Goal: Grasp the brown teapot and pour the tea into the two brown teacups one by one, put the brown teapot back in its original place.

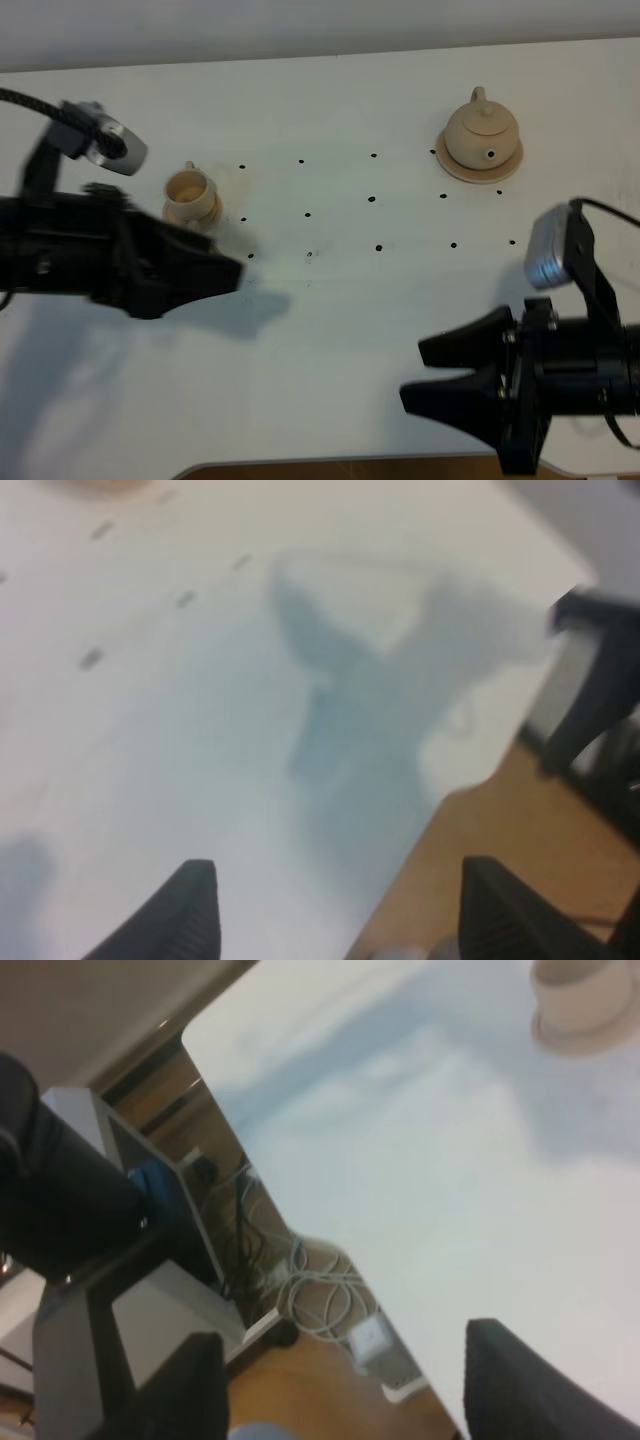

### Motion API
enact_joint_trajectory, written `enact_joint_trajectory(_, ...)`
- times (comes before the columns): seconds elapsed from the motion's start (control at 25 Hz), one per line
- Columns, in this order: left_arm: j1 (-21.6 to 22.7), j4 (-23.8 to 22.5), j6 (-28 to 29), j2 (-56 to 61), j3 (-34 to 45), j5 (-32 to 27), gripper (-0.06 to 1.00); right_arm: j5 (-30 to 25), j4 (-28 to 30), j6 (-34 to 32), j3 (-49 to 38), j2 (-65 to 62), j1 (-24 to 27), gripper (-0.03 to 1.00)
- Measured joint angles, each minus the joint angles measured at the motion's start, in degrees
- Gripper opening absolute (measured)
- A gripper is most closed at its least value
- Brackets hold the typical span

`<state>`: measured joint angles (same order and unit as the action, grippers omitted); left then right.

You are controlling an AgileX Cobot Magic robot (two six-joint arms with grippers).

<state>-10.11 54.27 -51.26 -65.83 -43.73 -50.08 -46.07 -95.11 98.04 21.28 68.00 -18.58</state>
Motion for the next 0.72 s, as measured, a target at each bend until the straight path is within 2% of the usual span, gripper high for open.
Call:
enact_joint_trajectory(0.16,0.18,-19.79,21.38,9.19,-0.79,-1.95,0.55,0.24,2.47,-4.59,4.15,0.00,0.00,0.53)
enact_joint_trajectory(0.24,0.18,-29.02,29.98,13.75,-0.71,-4.61,0.55,0.78,3.67,-7.02,6.30,0.00,0.00,0.53)
enact_joint_trajectory(0.32,0.18,-37.75,37.47,17.87,0.16,-7.41,0.55,1.92,5.35,-9.47,8.64,0.05,0.00,0.53)
enact_joint_trajectory(0.4,0.18,-43.87,42.38,22.33,2.38,-9.25,0.55,3.09,7.06,-11.90,11.25,0.05,0.00,0.53)
enact_joint_trajectory(0.48,0.18,-48.18,45.31,26.25,5.11,-10.59,0.55,3.70,8.69,-14.12,13.56,0.10,0.00,0.53)
enact_joint_trajectory(0.56,0.18,-50.50,46.73,30.03,7.78,-10.89,0.55,3.79,9.47,-15.44,15.62,0.10,0.00,0.53)
enact_joint_trajectory(0.72,0.18,-52.41,47.47,37.68,12.52,-10.05,0.55,3.79,9.73,-15.87,17.54,0.10,0.00,0.53)
